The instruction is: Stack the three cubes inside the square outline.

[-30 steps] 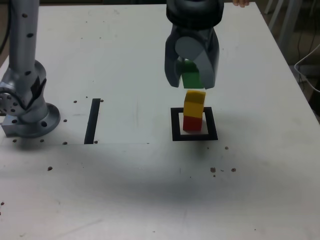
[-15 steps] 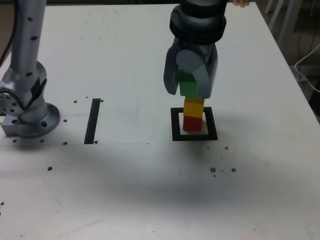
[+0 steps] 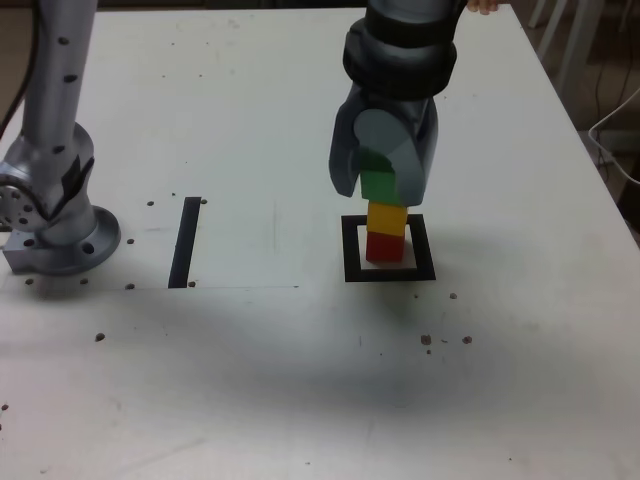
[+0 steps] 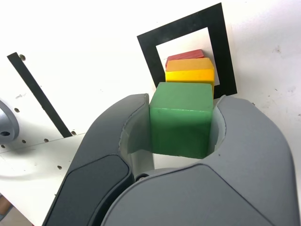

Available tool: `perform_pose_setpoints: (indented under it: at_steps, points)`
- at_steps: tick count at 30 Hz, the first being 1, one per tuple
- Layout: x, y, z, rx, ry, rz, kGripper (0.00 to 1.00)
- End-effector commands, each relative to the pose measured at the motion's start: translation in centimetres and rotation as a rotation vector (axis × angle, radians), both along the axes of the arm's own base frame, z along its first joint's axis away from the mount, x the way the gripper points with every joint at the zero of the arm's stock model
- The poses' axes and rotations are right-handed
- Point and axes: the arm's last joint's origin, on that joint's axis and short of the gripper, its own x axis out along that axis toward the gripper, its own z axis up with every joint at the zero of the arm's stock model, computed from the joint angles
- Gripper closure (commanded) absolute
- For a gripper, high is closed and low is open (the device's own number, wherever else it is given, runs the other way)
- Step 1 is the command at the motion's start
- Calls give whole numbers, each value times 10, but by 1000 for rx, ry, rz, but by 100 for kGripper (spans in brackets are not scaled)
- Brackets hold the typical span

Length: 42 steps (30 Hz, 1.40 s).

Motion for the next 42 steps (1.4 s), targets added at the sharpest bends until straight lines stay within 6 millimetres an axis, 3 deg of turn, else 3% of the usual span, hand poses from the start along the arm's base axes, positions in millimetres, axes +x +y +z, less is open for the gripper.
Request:
perform_pose_setpoints:
  at_steps: [1,6,15,25,35,42]
  points:
    - [2,0,-2,3,4,1,82]
    - [4,0,-3,8,6,0,76]
    - [2,0,-4,18,21,-1,32]
    - [-1,2,-4,59,38,10,3]
    - [-11,5,10,65,17,16,0]
    - [-53,11,43,43,-34,17,0]
